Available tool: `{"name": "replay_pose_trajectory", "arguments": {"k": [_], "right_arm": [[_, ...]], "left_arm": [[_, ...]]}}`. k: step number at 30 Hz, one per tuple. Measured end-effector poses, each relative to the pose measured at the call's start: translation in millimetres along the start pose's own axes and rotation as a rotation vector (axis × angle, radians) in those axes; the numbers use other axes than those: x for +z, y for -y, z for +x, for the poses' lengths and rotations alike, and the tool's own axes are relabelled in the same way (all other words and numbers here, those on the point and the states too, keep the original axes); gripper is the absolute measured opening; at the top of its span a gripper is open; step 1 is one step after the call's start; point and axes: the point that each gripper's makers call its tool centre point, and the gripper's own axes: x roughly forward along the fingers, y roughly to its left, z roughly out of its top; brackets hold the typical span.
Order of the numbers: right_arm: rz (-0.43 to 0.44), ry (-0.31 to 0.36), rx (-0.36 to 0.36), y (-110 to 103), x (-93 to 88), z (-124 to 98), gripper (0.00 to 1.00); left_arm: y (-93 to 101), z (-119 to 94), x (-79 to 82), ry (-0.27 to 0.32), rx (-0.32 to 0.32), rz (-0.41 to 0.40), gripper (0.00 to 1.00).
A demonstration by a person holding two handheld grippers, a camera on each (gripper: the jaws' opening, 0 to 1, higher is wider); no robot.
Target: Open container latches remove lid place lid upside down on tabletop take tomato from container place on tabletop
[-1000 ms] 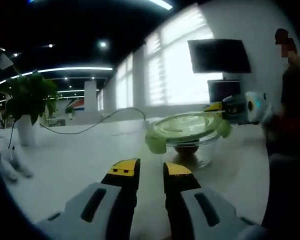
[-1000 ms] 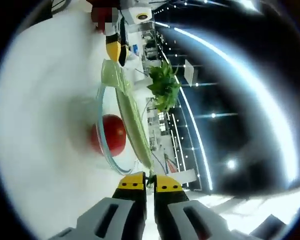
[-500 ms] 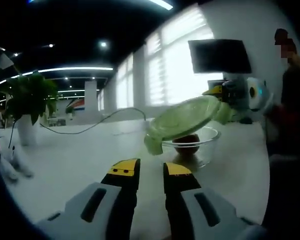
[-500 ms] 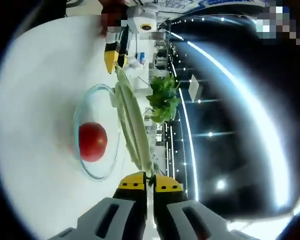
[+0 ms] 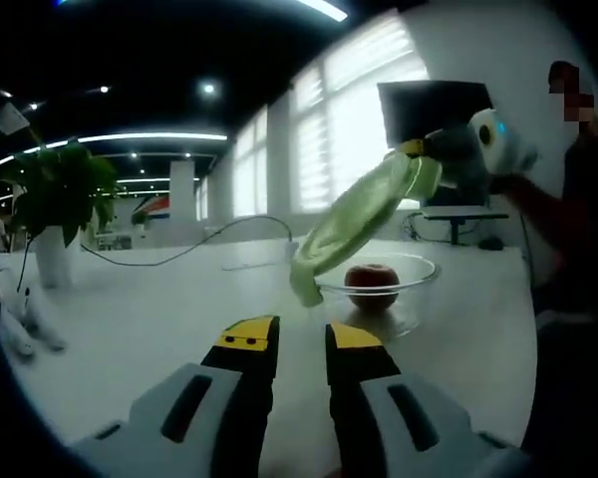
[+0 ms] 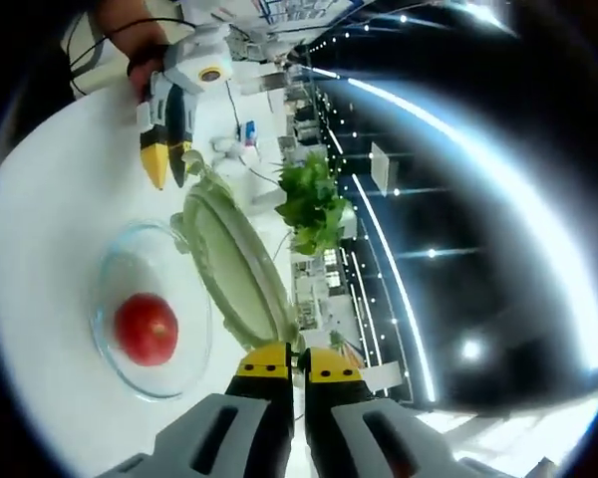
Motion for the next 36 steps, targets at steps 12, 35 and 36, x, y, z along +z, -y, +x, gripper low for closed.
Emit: {"name": "replay_pose_trajectory", "arguments": {"k": [12, 35, 36], "right_arm": [[0.043, -0.061, 0.227, 23.7, 7.8, 56.3, 0.0], [0.31, -0.315, 0.603, -10.9, -12.3, 134.3, 0.0], [0.319, -0.323, 0.598, -13.4, -15.5, 139.9, 0.0]], "left_arm": [[-1.3, 0.4, 0.5, 0.004, 0.002, -0.011, 0.2], [-0.2, -0.1, 3.4, 0.016, -0.005, -0.033, 0.2], [-0.4, -0.1, 3.4, 0.016, -0.004, -0.033, 0.2]]}}
